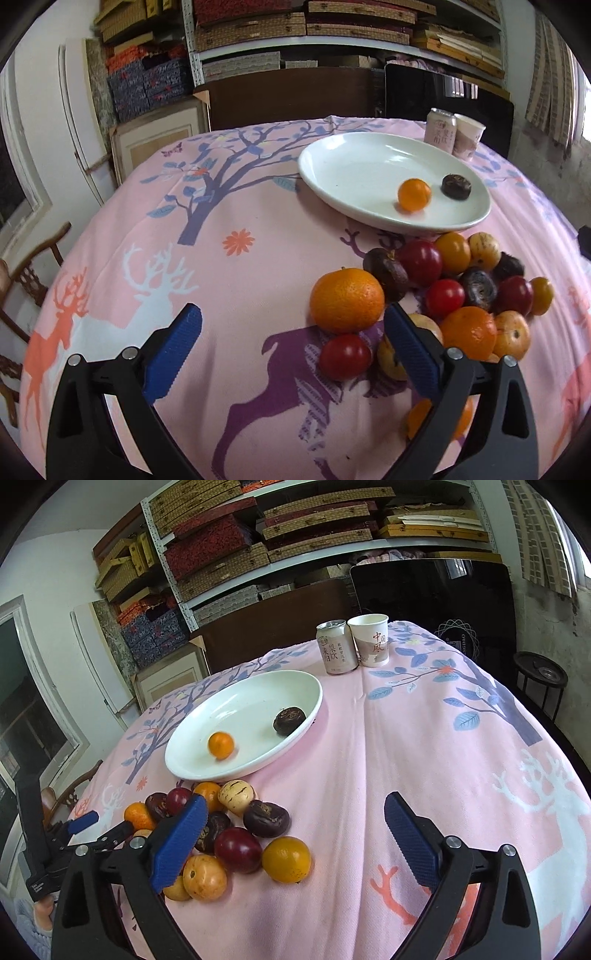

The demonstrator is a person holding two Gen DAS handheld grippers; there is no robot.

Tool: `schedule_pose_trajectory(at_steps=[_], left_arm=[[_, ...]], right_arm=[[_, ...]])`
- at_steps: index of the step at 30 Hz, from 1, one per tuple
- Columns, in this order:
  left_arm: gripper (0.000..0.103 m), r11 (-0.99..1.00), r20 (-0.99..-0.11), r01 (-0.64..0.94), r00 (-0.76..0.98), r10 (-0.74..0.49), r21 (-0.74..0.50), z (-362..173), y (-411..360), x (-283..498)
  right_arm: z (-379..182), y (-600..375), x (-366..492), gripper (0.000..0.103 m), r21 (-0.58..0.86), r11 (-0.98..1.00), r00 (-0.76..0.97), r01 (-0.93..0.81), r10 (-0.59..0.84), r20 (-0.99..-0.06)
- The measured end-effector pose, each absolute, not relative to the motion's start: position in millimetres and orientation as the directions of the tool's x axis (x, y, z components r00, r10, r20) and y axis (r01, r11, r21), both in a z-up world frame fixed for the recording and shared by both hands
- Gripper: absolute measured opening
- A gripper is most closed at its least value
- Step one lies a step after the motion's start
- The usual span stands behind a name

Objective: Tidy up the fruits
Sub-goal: 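Grasp the large orange with the left gripper while the right grasps a yellow orange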

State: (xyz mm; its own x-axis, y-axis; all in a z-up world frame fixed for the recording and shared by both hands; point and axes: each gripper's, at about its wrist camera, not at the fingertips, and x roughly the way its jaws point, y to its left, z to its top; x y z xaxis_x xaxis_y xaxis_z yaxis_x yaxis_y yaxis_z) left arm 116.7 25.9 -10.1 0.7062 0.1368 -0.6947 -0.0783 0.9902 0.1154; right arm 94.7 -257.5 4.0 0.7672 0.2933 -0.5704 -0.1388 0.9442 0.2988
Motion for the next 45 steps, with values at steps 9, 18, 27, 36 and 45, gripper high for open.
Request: schedule_pose_trajectory(at_steps=[9,18,27,36,45], left_arm=[[0.099,0.986,-0.676,-0.135,0.717,0.168,0.102,-4.0,52.0,121.6],[0.099,0.957,-0.684,-0.286,0.708,0.174,-0.053,-8.2,107.2,122.0],[0.098,0.988,-0.712,-0.151,0.697,0.082,-0.034,-17.2,76.4,132.2],[0.092,0.986,-0.741,-0.127,0.672,0.003,-0.111,-26.2,71.1,150.1],[0.050,0.978,-0.754,-0.098,0.653,-0.077,-0.185,-33.1,75.8,161.8]], right_arm=[[0.3,-254.8,96.0,0.098,0.265,0.955,0.760,-0.130,0.268,-0.592],[-0.2,-257.4,97.0,0.098,0.272,0.955,0.760,-0.121,0.265,-0.593],[-1.2,-253.8,96.7,0.098,0.261,0.956,0.756,-0.131,0.267,-0.598],[-7.7,-237.5,96.8,0.098,0.181,0.971,0.740,-0.159,0.238,-0.630],[-29.7,-227.1,104.3,0.085,0.125,0.978,0.664,-0.167,0.205,-0.719]])
